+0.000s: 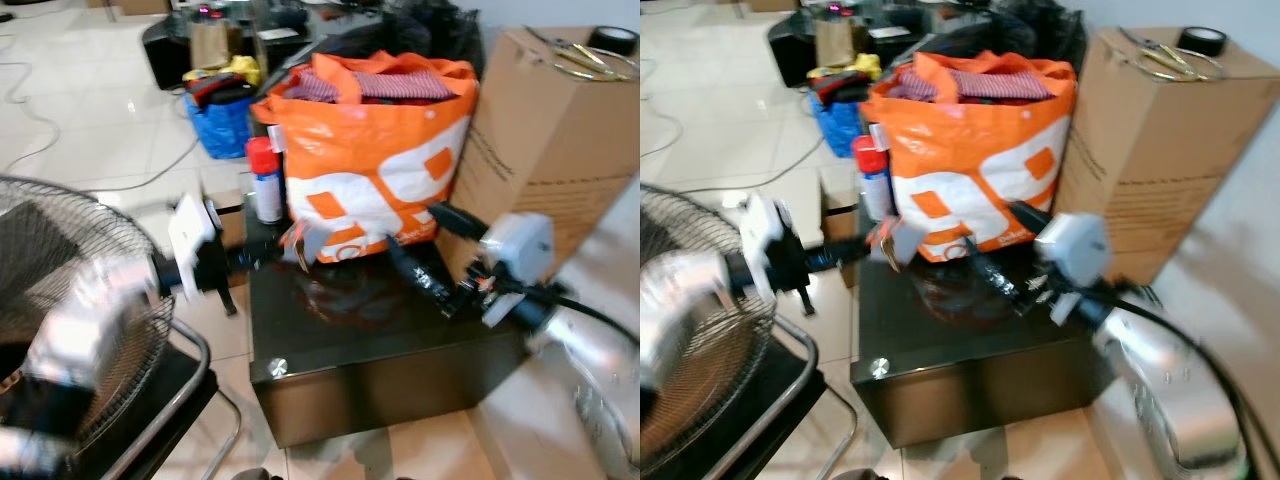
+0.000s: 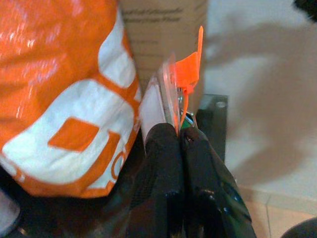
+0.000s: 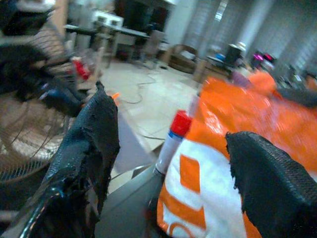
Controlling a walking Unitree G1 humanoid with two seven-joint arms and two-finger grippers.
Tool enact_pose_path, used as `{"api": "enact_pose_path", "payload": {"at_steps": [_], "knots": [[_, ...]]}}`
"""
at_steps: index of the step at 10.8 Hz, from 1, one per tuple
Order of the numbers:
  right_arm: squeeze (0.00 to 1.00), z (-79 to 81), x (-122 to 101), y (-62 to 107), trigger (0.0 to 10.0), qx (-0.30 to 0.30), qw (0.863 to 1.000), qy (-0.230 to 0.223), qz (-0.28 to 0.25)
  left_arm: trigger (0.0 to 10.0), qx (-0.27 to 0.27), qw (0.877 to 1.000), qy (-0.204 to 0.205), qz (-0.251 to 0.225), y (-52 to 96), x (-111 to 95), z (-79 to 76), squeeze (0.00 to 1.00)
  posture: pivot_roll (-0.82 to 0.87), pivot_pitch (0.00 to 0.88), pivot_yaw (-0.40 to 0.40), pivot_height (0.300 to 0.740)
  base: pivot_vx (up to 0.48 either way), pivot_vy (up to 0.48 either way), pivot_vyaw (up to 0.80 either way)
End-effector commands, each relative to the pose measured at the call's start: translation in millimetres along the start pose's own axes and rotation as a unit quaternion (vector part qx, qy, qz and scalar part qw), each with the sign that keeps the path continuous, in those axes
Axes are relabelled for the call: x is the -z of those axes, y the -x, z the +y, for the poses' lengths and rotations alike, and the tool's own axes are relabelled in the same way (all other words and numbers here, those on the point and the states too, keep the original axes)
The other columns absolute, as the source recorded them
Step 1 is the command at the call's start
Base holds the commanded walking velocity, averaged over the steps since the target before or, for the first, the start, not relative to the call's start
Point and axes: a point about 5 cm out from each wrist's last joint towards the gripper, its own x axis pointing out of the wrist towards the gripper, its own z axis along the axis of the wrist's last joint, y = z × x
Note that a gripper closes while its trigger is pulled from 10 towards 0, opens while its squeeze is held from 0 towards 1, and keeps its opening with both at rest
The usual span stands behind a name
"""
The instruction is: Hang keys on a hook
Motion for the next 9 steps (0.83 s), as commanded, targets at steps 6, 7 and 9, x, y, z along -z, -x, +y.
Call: {"api": "enact_pose_path", "payload": {"at_steps": [6, 7, 9], "knots": [[0.00, 20.7, -30, -16.0, 10.0, -0.109, 0.990, -0.050, -0.070, 0.0, 0.145, 0.986, -0.051, -0.061, -28.3, -49, -5.7, 0.00, -0.04, 0.000, 0.043, 0.740, 0.000, 0.000, 0.00], [0.00, 24.1, -33, -16.8, 10.0, -0.127, 0.987, -0.058, -0.079, 0.0, 0.163, 0.983, -0.043, -0.074, -31.6, -54, -6.7, 0.00, -0.04, 0.000, 0.044, 0.740, 0.000, 0.000, 0.00], [0.00, 23.0, -44, -22.2, 10.0, -0.125, 0.983, -0.077, -0.111, 0.0, 0.207, 0.975, -0.025, -0.080, -39.4, -56, -11.4, 0.00, -0.04, 0.000, 0.051, 0.740, 0.000, 0.000, 0.00]]}}
